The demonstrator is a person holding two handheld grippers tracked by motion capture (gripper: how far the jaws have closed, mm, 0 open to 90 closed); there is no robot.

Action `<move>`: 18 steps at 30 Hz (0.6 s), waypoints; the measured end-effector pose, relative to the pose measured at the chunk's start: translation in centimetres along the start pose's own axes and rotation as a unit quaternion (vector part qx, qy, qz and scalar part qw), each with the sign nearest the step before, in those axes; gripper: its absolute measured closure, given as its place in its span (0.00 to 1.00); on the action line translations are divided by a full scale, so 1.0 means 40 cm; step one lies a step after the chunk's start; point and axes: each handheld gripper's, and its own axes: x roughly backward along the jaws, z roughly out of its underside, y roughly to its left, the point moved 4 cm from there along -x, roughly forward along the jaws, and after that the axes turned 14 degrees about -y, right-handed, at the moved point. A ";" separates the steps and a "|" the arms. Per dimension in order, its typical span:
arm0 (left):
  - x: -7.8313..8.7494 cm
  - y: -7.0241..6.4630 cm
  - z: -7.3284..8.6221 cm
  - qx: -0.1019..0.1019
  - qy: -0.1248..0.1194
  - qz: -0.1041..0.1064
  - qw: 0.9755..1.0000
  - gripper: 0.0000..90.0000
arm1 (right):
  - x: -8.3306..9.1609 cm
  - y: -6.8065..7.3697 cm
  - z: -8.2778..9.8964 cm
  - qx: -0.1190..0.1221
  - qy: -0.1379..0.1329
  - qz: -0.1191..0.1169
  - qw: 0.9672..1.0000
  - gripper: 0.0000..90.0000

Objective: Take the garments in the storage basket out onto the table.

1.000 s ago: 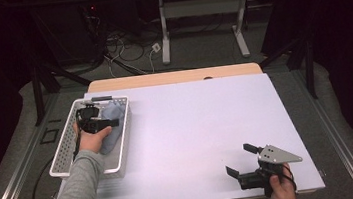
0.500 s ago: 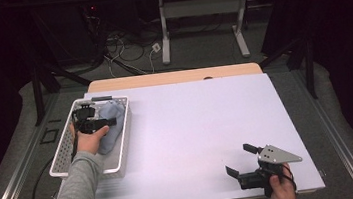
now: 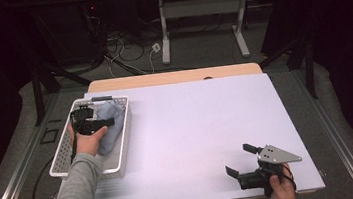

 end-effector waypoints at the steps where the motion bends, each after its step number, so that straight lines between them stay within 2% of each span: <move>1: 0.001 0.001 0.000 0.000 -0.004 -0.002 1.000 0.54 | 0.000 0.000 0.000 0.000 0.000 0.000 1.000 0.02; 7: 0.019 0.008 -0.006 0.000 -0.007 -0.004 1.000 0.54 | 0.000 -0.001 0.000 0.000 0.002 0.000 1.000 0.02; 11: 0.029 0.006 -0.010 0.004 -0.018 -0.004 1.000 0.54 | -0.002 0.000 0.001 0.002 0.001 -0.001 1.000 0.02; 17: 0.048 0.001 -0.016 0.001 -0.027 0.000 1.000 0.54 | -0.001 0.000 0.001 0.000 0.002 0.001 1.000 0.02; 18: 0.049 0.000 -0.016 0.002 -0.035 -0.002 0.999 0.54 | -0.001 0.000 0.001 0.000 0.001 0.001 1.000 0.02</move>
